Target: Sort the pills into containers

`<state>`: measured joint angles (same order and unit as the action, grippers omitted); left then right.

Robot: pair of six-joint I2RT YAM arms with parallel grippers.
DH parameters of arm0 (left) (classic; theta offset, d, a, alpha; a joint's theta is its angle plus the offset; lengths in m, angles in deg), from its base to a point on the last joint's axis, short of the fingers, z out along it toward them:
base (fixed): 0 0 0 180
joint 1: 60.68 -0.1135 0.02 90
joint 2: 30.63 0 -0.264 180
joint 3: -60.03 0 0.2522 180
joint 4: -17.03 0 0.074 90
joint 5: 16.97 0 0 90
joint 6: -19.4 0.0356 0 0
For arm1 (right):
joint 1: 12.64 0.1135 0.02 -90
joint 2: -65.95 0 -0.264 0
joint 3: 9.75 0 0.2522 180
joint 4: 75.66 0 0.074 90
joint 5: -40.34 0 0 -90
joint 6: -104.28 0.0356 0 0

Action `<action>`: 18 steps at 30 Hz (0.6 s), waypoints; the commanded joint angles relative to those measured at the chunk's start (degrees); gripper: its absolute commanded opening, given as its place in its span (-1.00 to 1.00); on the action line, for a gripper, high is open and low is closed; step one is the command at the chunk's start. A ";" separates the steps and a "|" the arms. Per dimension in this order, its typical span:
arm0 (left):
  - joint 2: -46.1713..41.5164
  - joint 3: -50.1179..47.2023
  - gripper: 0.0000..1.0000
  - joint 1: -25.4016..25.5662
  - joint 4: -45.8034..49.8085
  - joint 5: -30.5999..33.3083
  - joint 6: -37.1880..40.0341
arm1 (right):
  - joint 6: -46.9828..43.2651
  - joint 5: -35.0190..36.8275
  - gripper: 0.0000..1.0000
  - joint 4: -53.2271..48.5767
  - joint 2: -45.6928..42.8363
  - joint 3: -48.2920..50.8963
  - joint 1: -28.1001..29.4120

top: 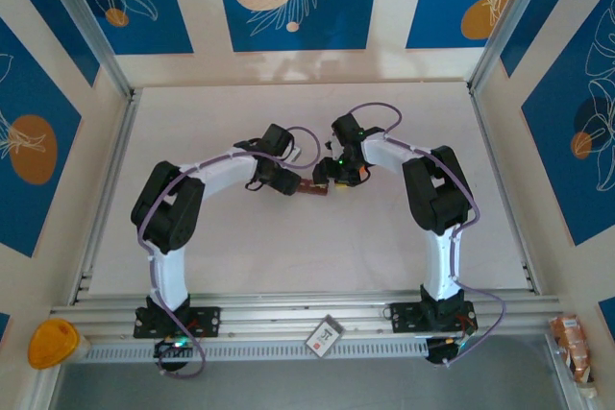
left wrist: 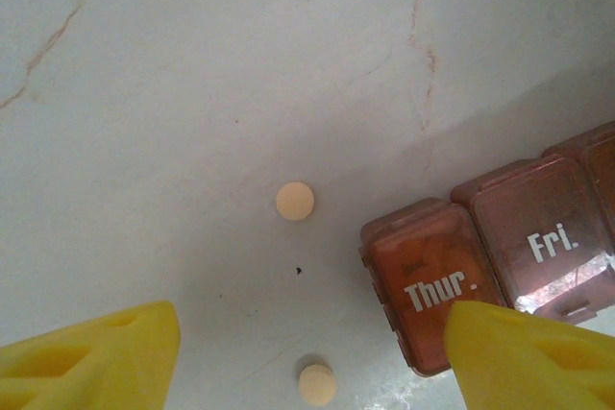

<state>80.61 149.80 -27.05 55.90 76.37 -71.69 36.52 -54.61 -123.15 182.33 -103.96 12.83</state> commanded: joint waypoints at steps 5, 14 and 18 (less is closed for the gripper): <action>1.01 0.58 0.65 0.87 0.97 -0.47 -0.91 | -0.47 -0.77 0.28 -2.43 3.11 0.19 0.03; -8.26 10.11 1.00 0.25 1.96 -2.21 -2.08 | -1.60 -3.53 0.44 -7.83 -4.63 -9.34 -0.56; -15.06 9.99 1.00 -0.65 1.13 -1.25 -2.61 | -0.61 -4.02 0.59 -9.48 -11.91 -12.64 -0.77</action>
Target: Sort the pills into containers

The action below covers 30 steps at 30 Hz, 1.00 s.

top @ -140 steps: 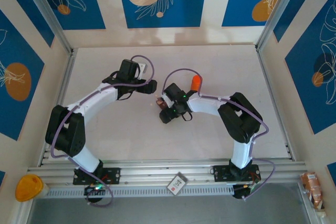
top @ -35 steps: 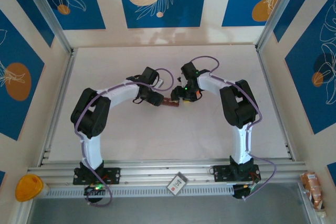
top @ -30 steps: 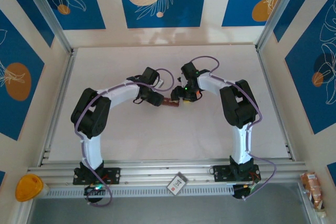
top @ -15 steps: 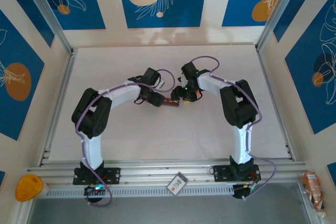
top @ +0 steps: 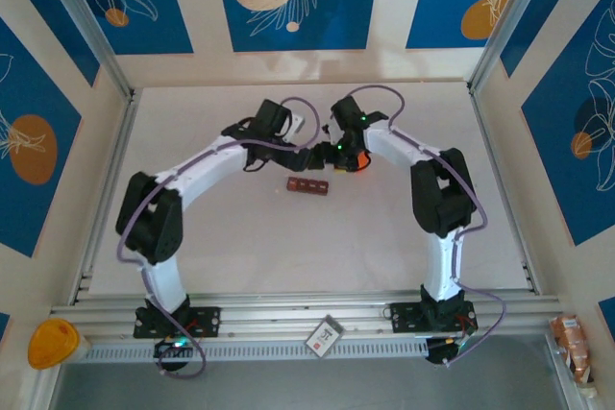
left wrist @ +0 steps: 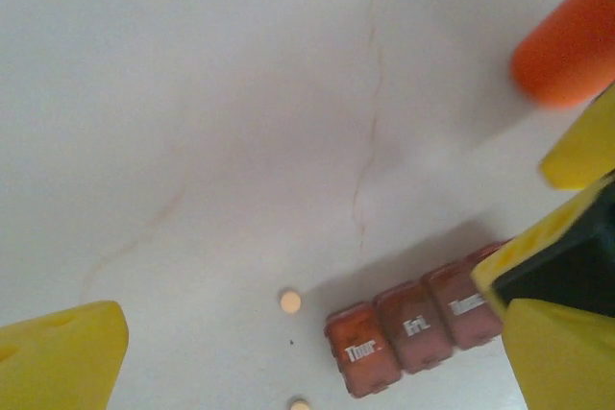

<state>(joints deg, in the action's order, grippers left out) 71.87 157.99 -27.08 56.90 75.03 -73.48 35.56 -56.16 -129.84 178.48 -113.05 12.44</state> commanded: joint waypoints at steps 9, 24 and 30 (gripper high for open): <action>-28.49 -18.94 1.00 -5.97 -15.20 11.57 -0.21 | 3.39 3.24 0.99 5.77 -31.93 7.74 -7.65; -44.73 -64.41 1.00 -20.67 -52.75 14.52 8.53 | -0.14 25.62 0.99 36.18 -41.00 45.73 -25.77; -28.31 -68.84 1.00 -22.35 -74.41 8.83 9.63 | -11.72 29.90 0.98 60.55 -33.81 57.24 -21.28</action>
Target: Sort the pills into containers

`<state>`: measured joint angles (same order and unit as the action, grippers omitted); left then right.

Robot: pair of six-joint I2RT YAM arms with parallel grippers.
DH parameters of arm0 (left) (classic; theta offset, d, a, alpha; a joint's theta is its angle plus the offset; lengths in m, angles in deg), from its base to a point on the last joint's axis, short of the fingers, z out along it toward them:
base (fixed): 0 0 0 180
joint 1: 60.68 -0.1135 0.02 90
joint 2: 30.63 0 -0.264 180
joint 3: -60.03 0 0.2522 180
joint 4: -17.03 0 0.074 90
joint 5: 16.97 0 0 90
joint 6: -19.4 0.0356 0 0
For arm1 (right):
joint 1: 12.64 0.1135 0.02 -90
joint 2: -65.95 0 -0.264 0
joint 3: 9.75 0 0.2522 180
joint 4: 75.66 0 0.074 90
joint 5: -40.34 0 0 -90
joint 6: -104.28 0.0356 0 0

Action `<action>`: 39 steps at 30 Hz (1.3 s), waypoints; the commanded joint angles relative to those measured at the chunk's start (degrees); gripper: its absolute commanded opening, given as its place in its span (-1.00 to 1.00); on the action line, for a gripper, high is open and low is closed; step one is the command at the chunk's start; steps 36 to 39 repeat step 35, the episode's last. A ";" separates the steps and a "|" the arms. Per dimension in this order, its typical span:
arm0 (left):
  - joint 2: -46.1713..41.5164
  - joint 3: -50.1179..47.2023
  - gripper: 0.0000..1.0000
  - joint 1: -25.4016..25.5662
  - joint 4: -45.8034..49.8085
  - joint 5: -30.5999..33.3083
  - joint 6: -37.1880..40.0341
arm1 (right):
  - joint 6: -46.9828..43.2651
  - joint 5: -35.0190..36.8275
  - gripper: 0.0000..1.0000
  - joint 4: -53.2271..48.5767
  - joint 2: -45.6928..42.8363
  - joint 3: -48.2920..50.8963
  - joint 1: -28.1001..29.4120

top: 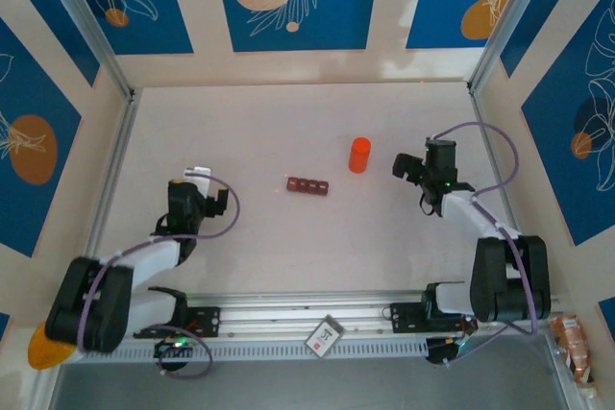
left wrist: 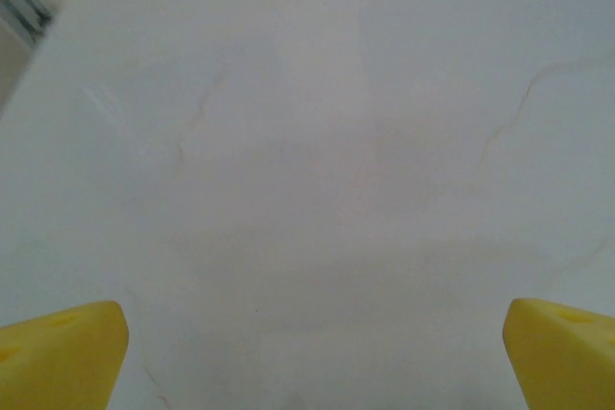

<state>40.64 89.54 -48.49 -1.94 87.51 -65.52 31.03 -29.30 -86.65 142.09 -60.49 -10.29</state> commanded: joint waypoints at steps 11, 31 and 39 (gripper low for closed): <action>17.98 5.63 1.00 -8.97 -21.64 -19.37 -0.51 | -9.42 -11.65 0.98 44.11 10.74 13.71 -2.23; 18.94 7.46 1.00 -10.24 -18.02 -17.64 -2.71 | -9.55 -11.58 0.98 43.41 11.31 13.05 -2.34; 18.58 6.80 1.00 -10.17 -18.90 -17.45 -2.63 | -10.07 -10.92 0.98 44.63 10.88 13.89 -1.75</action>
